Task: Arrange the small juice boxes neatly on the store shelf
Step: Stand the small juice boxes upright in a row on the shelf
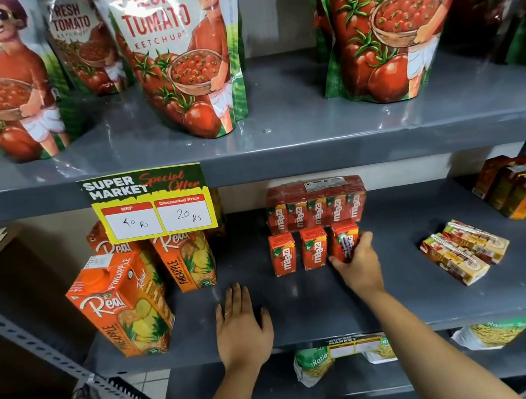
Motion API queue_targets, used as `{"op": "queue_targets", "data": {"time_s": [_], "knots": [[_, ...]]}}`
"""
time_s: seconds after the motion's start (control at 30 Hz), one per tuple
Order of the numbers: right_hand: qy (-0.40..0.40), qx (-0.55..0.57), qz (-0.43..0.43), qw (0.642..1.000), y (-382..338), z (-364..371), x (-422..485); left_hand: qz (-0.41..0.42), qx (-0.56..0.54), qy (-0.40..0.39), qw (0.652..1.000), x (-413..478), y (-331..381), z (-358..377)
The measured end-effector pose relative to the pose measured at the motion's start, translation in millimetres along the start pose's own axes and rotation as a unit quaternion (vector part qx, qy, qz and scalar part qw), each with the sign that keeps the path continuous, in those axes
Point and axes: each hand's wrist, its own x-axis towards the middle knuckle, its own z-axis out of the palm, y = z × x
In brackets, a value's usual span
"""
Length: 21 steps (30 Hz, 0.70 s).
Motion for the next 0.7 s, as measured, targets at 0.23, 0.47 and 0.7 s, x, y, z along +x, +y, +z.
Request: {"op": "queue_targets", "data": {"time_s": [0.23,0.47,0.7], "knots": [[-0.105,0.03,0.013,0.994,0,-21,19,-0.001,-0.005,0.003,1.0,0,-1,1],[-0.052,-0.038,-0.013,0.998,10,-15,21,-0.002,-0.005,0.004,1.0,0,-1,2],[-0.154,-0.006,-0.006,0.988,15,-18,20,-0.002,-0.003,0.003,1.0,0,0,2]]}}
